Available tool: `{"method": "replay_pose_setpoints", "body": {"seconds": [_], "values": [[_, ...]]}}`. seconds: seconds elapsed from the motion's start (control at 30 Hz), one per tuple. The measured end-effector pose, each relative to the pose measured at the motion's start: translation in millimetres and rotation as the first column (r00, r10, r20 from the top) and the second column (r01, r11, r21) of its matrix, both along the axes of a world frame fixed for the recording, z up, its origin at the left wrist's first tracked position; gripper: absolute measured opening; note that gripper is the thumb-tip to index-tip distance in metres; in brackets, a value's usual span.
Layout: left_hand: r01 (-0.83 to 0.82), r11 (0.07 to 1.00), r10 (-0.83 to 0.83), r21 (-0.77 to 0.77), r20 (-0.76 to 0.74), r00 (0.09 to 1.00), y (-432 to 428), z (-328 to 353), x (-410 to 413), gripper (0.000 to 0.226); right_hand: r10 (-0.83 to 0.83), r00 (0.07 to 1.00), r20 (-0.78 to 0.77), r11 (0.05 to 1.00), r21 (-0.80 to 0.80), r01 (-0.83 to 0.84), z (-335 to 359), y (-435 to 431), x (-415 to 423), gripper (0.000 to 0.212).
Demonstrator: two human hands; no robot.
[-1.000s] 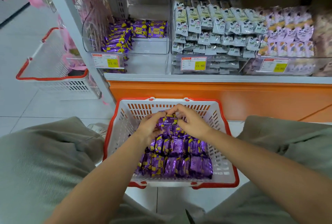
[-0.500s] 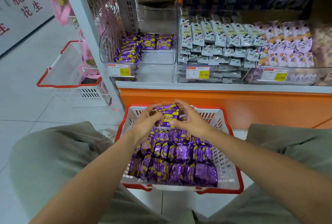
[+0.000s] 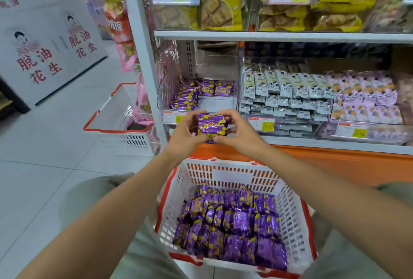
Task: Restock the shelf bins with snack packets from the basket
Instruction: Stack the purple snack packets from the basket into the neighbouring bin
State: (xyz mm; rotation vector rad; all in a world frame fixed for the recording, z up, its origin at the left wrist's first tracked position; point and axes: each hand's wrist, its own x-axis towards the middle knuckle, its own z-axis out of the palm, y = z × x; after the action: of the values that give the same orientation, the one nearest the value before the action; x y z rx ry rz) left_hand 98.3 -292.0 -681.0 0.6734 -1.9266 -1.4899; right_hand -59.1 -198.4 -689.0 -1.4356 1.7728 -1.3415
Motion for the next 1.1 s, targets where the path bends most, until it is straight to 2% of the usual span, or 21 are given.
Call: {"method": "replay_pose_setpoints", "body": {"seconds": [0.17,0.3,0.43,0.5,0.57,0.67,0.7,0.77,0.83,0.9,1.0,1.1], "values": [[-0.026,0.980,0.043,-0.197,0.081,0.996,-26,28,-3,0.067,0.024,0.997,-0.068,0.999,-0.029,-0.026,29,-31,-4,0.062],[0.062,0.982,-0.035,-0.181,0.152,0.988,-54,38,-8,0.076,0.095,0.991,-0.091,0.995,0.026,-0.093,43,-53,-16,0.064],[-0.003,0.984,0.049,-0.180,0.246,0.968,-73,43,-20,0.061,0.167,0.983,-0.076,0.982,0.105,-0.158,59,-69,-29,0.063],[-0.047,0.980,0.102,-0.193,0.285,0.953,-82,43,-29,0.065,0.121,0.984,-0.129,0.992,0.055,-0.114,73,-76,-39,0.055],[-0.065,0.971,0.141,-0.229,0.330,0.933,-91,45,-39,0.069,-0.007,0.971,-0.237,1.000,-0.026,0.001,87,-83,-54,0.044],[-0.043,0.963,0.152,-0.265,0.409,0.900,-108,45,-57,0.076,-0.158,0.893,-0.421,0.987,-0.091,0.131,106,-94,-79,0.035],[-0.033,0.959,0.157,-0.280,0.432,0.888,-114,44,-65,0.082,-0.166,0.862,-0.478,0.986,-0.056,0.158,112,-98,-88,0.033],[-0.002,0.947,0.167,-0.320,0.487,0.857,-124,44,-81,0.088,-0.121,0.795,-0.594,0.964,0.120,0.236,116,-107,-111,0.040],[0.034,0.938,0.167,-0.346,0.533,0.829,-132,42,-97,0.080,-0.016,0.754,-0.656,0.894,0.329,0.305,113,-111,-132,0.056],[0.068,0.928,0.168,-0.366,0.572,0.803,-143,35,-112,0.073,0.093,0.738,-0.668,0.832,0.459,0.311,108,-110,-142,0.068],[0.130,0.913,0.158,-0.386,0.629,0.761,-158,23,-134,0.077,0.199,0.729,-0.655,0.802,0.536,0.263,103,-105,-147,0.068],[0.163,0.908,0.156,-0.386,0.673,0.723,-167,11,-153,0.084,0.204,0.703,-0.681,0.819,0.512,0.258,103,-99,-145,0.065]]}}
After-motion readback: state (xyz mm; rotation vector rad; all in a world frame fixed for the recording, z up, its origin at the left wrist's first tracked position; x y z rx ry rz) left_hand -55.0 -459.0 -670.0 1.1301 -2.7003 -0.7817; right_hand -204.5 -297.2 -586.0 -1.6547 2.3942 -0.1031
